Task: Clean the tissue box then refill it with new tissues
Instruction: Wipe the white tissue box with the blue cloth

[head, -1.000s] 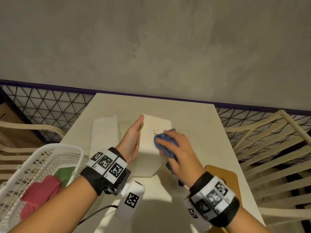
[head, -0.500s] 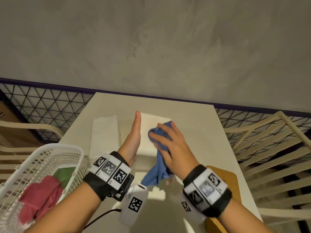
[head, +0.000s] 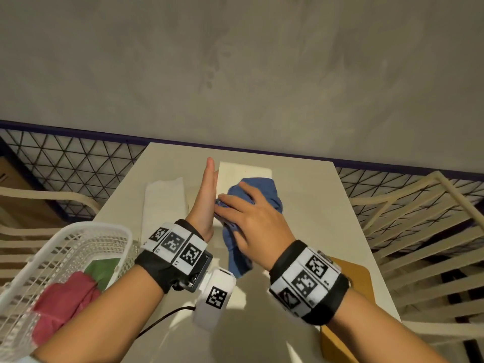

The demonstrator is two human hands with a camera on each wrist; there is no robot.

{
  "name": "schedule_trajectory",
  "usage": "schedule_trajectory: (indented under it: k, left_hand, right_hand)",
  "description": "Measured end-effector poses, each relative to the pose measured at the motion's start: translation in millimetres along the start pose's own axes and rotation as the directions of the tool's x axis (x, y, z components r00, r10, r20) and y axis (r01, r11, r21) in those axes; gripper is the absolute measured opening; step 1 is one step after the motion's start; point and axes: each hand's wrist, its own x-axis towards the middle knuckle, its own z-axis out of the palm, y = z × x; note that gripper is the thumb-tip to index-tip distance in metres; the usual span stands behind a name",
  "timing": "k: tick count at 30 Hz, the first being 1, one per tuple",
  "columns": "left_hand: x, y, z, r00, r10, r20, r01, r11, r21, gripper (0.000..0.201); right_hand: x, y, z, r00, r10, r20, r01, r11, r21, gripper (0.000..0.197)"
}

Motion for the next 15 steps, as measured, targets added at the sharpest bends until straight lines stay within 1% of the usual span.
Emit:
schedule_trajectory:
  k: [1,2,3,4,5,6,7,8,9,10,11,12,15]
  left_hand:
    - [0.1,-0.6,-0.6,1.000,-0.005,-0.009,0.005,1.000,-0.014,0.083]
    - [0.0,-1.0,-0.7,1.000,0.004,-0.004,-0.004,0.999,-0.037,0.071]
    - [3.1,-2.5,-1.3,1.000,0.014,0.000,-0.014,0.999,-0.047,0.058]
    - [2.4,-2.0,0.7,1.000,0.023,0.006,-0.023,0.999,-0.049,0.050]
    - [2.1,-2.0,0.8,0.999,0.035,0.010,-0.034,0.998,-0.053,0.046]
    - [3.0,-0.5,-1.0,0.999,0.044,0.003,-0.043,0.998,-0.056,0.044]
    - [4.4,1.4,-4.6,0.999,0.032,-0.008,-0.032,0.996,-0.084,0.045]
    - [5.9,2.6,-9.3,1.000,0.014,-0.012,-0.015,0.992,-0.122,0.049]
    - [7.3,3.1,-13.5,1.000,-0.009,-0.008,0.008,0.989,-0.150,0.056]
    - [6.9,3.7,-16.7,1.000,-0.023,0.001,0.023,0.985,-0.171,0.057]
    - [8.6,2.6,-20.1,1.000,-0.026,0.008,0.027,0.984,-0.175,0.055]
    - [9.9,1.9,-20.6,0.999,-0.027,0.024,0.030,0.984,-0.177,0.052]
    - [9.2,2.3,-17.1,0.999,-0.016,0.050,0.024,0.986,-0.165,0.051]
  right_hand:
    - [3.8,3.0,-0.4,0.999,-0.018,0.034,0.017,1.000,0.024,0.025]
    - [7.5,7.9,-0.1,0.996,-0.003,0.087,-0.003,0.998,0.060,0.026]
    - [9.6,14.8,3.0,0.990,0.049,0.134,-0.058,0.996,0.070,0.027]
    - [10.6,17.6,4.9,0.979,0.135,0.156,-0.144,0.988,0.049,0.028]
    - [12.0,14.0,4.3,0.965,0.217,0.149,-0.228,0.972,0.055,0.029]
    - [12.0,8.3,5.2,0.957,0.261,0.127,-0.272,0.960,0.074,0.031]
    - [12.7,0.6,5.0,0.968,0.238,0.083,-0.244,0.967,0.070,0.035]
    - [12.0,-5.9,5.0,0.991,0.131,0.022,-0.132,0.989,0.069,0.041]
    - [7.9,-8.6,5.8,1.000,0.001,-0.015,0.000,0.999,0.034,0.045]
    - [3.3,-8.8,4.5,0.996,-0.086,-0.008,0.086,0.996,0.027,0.047]
    - [-1.3,-4.4,3.9,0.992,-0.124,0.016,0.124,0.992,0.032,0.049]
    - [-6.4,3.9,2.2,0.991,-0.131,0.039,0.129,0.990,0.054,0.052]
    - [-22.5,23.0,-4.2,0.989,-0.095,0.111,0.083,0.991,0.106,0.059]
